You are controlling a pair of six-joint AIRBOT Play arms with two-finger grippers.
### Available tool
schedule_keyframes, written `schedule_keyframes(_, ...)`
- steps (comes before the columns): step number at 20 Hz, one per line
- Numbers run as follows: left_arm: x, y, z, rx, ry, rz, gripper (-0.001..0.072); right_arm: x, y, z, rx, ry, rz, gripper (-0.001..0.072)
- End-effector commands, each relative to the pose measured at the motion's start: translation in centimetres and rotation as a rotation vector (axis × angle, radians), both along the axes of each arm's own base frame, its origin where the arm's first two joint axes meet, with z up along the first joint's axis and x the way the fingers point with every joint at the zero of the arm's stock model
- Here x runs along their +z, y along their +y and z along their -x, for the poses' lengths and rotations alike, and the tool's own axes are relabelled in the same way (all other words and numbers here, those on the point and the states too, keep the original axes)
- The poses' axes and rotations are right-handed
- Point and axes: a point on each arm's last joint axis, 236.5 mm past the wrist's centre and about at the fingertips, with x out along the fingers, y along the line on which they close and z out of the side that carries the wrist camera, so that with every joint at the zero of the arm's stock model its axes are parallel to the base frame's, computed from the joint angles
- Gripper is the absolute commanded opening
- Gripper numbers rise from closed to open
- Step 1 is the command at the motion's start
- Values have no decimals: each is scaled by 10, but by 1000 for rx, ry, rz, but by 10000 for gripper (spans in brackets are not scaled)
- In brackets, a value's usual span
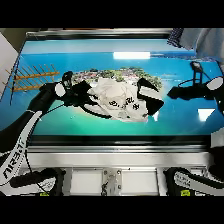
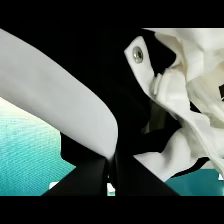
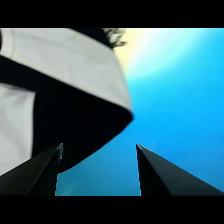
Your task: Fold the clothes and pants, and hang the long-sleeved shirts on hangers.
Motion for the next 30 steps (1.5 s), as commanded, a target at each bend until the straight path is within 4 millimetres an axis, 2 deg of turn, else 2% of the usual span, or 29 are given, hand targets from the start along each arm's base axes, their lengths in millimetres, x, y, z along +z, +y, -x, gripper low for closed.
schedule_keyframes(1,-12,-13,8,-47,26,-18,16,-13,74,29,183,54,-156,497)
schedule_keyframes(4,-26,-12,11,-48,66,-28,15,-30,140,59,427,69,-122,497)
schedule_keyframes(6,-32,-11,12,-46,81,-32,15,-43,167,74,562,62,-52,511)
schedule_keyframes(11,-34,-11,12,-47,83,-32,15,-83,187,92,724,117,88,518)
schedule_keyframes(15,-34,-11,13,-47,85,-33,15,-106,187,84,698,133,109,506)
schedule_keyframes(16,-34,-11,13,-47,86,-33,15,-106,187,79,677,118,111,466)
schedule_keyframes(17,-33,-11,13,-47,85,-33,15,-104,188,74,662,102,113,206)
schedule_keyframes(18,-30,-11,12,-46,77,-31,15,-100,188,70,656,87,114,19)
schedule_keyframes(20,-4,-4,0,-24,10,-14,15,-74,182,51,591,41,110,16)
schedule_keyframes(21,24,2,-12,-10,-51,0,15,-45,174,36,552,-10,112,15)
schedule_keyframes(22,67,11,-27,10,-142,18,15,-7,165,21,512,-75,107,15)
schedule_keyframes(24,180,26,-49,42,-387,61,15,93,142,0,421,-252,98,16)
schedule_keyframes(25,246,31,-50,54,-531,86,15,152,131,-3,365,-363,91,15)
schedule_keyframes(27,364,35,-26,59,-794,138,15,257,112,9,270,-584,87,16)
schedule_keyframes(29,453,35,17,47,-1013,182,15,336,101,41,220,-769,98,15)
schedule_keyframes(30,485,35,38,37,-1098,203,15,363,99,57,203,-845,100,15)
